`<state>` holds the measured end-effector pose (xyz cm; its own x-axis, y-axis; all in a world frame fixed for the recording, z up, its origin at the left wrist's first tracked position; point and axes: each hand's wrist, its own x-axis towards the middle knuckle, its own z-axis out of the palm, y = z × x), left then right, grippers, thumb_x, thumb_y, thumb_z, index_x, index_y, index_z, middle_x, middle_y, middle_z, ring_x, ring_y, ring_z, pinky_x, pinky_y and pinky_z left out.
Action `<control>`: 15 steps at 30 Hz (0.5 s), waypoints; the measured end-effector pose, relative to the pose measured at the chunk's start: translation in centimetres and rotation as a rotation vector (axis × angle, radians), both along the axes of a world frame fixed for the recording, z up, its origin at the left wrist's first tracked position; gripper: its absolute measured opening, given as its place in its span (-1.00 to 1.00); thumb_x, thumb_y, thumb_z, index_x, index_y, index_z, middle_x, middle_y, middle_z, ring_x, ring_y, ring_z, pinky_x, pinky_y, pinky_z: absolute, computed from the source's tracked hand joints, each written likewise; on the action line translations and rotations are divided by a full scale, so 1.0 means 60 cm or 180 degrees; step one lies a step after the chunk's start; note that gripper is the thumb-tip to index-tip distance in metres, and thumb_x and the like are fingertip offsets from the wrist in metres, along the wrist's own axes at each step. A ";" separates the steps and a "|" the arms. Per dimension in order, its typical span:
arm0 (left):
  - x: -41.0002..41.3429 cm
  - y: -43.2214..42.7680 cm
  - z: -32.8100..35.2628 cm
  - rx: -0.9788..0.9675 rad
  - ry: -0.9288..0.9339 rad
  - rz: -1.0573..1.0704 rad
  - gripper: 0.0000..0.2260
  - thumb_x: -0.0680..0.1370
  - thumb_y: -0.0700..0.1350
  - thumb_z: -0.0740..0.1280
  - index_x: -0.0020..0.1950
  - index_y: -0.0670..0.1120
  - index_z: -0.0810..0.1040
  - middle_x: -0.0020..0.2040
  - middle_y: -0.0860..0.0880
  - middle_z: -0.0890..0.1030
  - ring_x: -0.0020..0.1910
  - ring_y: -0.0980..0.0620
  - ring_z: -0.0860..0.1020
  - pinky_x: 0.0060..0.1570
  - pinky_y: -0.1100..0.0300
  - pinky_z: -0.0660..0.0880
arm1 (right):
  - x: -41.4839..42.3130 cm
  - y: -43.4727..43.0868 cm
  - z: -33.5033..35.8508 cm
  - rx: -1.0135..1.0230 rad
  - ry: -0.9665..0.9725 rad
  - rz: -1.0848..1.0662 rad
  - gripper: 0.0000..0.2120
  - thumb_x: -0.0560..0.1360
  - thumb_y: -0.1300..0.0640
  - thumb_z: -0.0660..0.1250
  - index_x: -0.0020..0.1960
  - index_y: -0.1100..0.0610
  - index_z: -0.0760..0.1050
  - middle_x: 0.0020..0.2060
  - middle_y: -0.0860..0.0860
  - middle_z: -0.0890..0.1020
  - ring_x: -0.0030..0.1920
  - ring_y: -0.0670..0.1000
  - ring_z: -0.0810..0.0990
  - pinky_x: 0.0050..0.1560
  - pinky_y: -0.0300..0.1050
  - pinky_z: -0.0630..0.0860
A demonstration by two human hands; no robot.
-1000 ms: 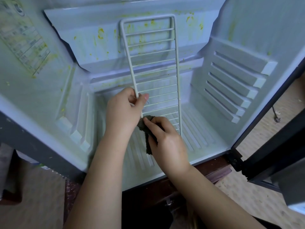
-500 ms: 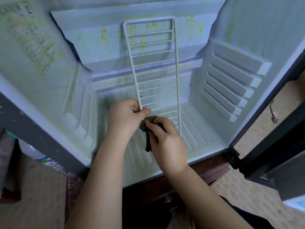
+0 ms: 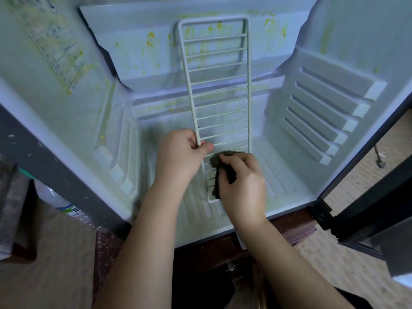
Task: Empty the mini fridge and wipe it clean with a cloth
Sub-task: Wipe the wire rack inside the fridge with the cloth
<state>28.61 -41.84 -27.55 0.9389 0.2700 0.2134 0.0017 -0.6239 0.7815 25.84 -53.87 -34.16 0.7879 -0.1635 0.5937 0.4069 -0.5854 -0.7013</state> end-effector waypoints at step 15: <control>0.001 0.003 -0.004 -0.0205 0.0063 -0.0021 -0.78 0.42 -0.11 0.52 -0.29 -0.20 0.56 -0.34 0.08 0.63 -0.31 0.02 0.63 -0.15 0.01 0.61 | -0.007 -0.075 -0.012 -0.0453 0.0393 -0.0072 -0.78 0.41 0.37 0.39 0.01 0.17 0.61 -0.06 0.03 0.57 -0.23 0.07 0.59 -0.29 -0.16 0.50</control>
